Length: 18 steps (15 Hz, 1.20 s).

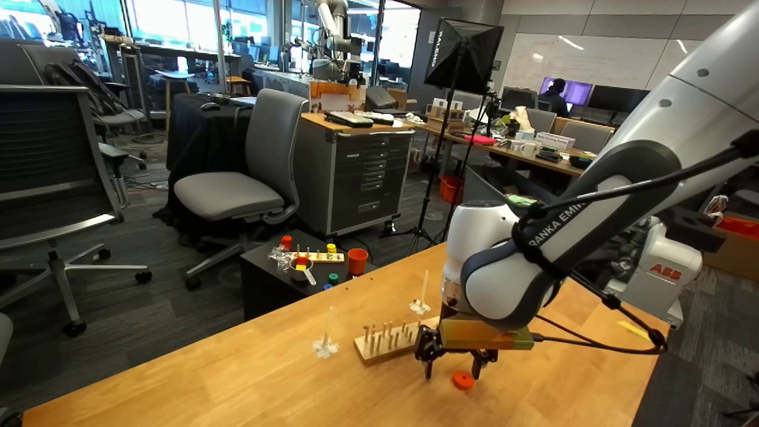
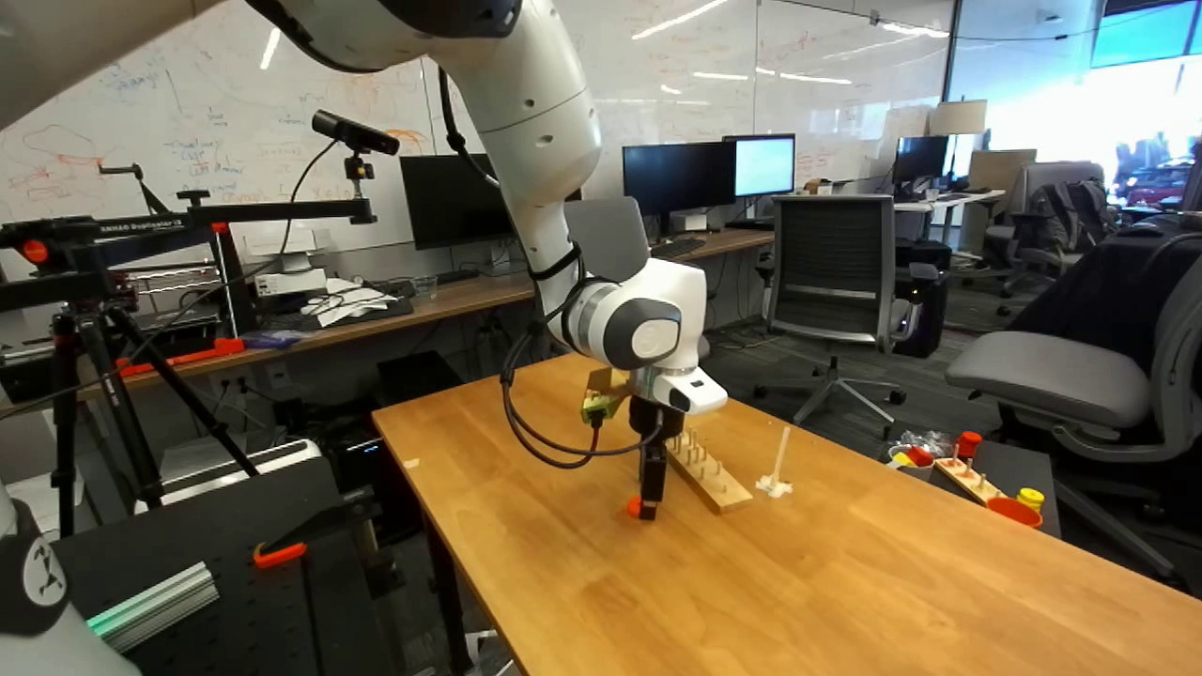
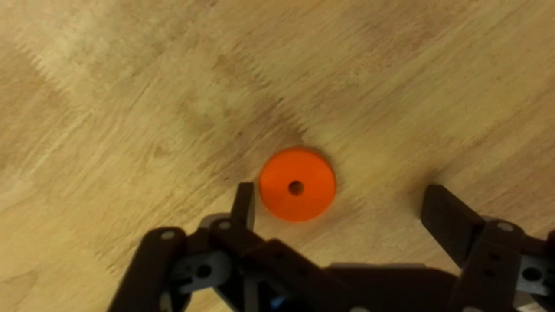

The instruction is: Place the orange disk on the wooden base

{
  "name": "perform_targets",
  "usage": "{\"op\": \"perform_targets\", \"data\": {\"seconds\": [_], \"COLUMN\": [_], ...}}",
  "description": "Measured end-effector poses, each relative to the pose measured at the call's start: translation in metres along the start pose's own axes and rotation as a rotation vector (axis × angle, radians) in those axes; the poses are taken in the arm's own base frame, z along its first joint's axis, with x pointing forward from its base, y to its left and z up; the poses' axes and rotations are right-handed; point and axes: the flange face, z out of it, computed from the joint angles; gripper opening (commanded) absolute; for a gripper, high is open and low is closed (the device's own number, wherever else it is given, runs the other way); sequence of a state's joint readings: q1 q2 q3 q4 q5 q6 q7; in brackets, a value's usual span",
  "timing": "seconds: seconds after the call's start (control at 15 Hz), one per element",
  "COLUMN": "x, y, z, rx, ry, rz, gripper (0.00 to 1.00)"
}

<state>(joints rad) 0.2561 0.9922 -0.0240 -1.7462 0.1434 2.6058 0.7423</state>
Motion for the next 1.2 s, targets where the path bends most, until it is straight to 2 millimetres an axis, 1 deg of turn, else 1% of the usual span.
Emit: {"op": "perform_targets", "data": {"seconds": [0.2,0.27,0.33,0.4,0.47,0.6,0.8,0.87,1.2], "x": [-0.002,-0.003,-0.004,-0.005,-0.006,-0.009,-0.011,-0.012,-0.013], "y": [0.001,0.001,0.001,0.001,0.000,-0.002,0.001,0.002,0.005], "z": [0.001,0.001,0.001,0.001,0.000,-0.002,-0.007,-0.008,-0.009], "rx": [0.004,0.004,0.005,0.007,0.012,0.015,0.013,0.014,0.018], "ry": [0.006,0.007,0.008,0.009,0.012,0.013,0.011,0.012,0.009], "rz": [0.009,0.012,0.013,0.014,0.013,0.010,0.010,0.010,0.021], "gripper": [1.00,0.88,0.73,0.66,0.56,0.41,0.19,0.18,0.18]}}
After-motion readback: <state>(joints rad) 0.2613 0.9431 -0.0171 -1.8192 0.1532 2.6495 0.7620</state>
